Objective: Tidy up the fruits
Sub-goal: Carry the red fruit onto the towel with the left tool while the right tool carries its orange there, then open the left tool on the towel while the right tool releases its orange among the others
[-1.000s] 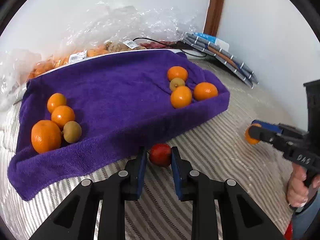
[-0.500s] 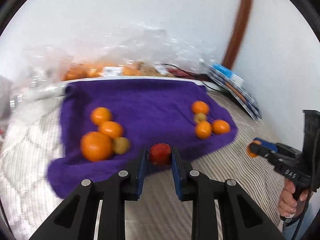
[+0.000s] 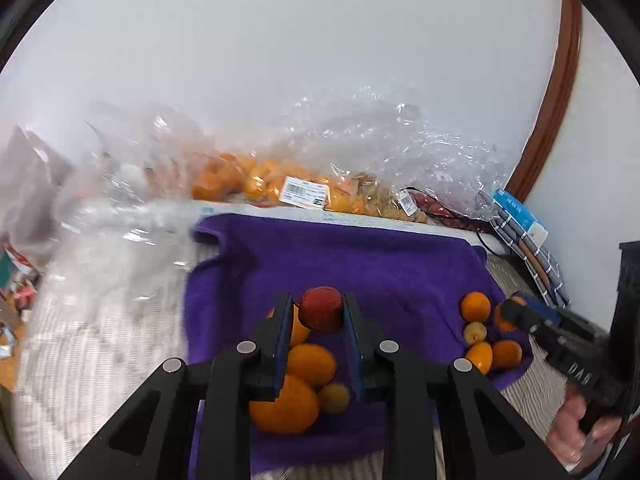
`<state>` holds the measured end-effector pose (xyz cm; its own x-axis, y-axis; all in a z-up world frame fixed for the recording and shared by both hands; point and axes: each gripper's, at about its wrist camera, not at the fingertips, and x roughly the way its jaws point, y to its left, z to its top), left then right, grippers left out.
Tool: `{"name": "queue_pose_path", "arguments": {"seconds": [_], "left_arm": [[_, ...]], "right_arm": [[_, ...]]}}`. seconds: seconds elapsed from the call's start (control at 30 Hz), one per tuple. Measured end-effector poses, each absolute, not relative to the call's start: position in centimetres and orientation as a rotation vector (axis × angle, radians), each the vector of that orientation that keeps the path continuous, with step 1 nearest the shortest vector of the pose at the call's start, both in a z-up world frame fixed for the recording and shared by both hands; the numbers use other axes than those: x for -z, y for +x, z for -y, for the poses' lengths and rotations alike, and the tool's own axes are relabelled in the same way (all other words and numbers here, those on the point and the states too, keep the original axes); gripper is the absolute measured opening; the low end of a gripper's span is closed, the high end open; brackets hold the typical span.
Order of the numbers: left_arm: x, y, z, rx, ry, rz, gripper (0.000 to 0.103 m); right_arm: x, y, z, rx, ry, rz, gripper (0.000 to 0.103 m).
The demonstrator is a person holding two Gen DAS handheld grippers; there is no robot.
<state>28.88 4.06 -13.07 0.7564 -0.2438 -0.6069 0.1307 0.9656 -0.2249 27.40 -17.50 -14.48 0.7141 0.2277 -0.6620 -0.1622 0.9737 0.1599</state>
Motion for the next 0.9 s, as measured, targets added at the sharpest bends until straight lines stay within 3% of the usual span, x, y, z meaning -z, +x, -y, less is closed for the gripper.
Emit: {"name": "queue_pose_path", "arguments": {"seconds": [0.3,0.6,0.83,0.9], "left_arm": [[16.5,29.1,-1.8,0.317,-0.115,-0.777,0.023],[16.5,28.5,-1.9,0.31,-0.086,-0.746,0.023],[14.8,27.3,-2.6,0.241,-0.072,-0.709,0.049],[13.4,26.3,-2.6,0.18,-0.053,-0.727,0.05]], "right_arm": [[18.3,28.4,16.6,-0.25,0.048,-0.807,0.034],[18.9,27.9,16.4,-0.242,0.023,-0.81,0.034],[17.5,26.7,17.6,-0.174,0.075,-0.792,0.042],[16.2,25.6,18.1,-0.143,0.099,-0.791,0.044]]}}
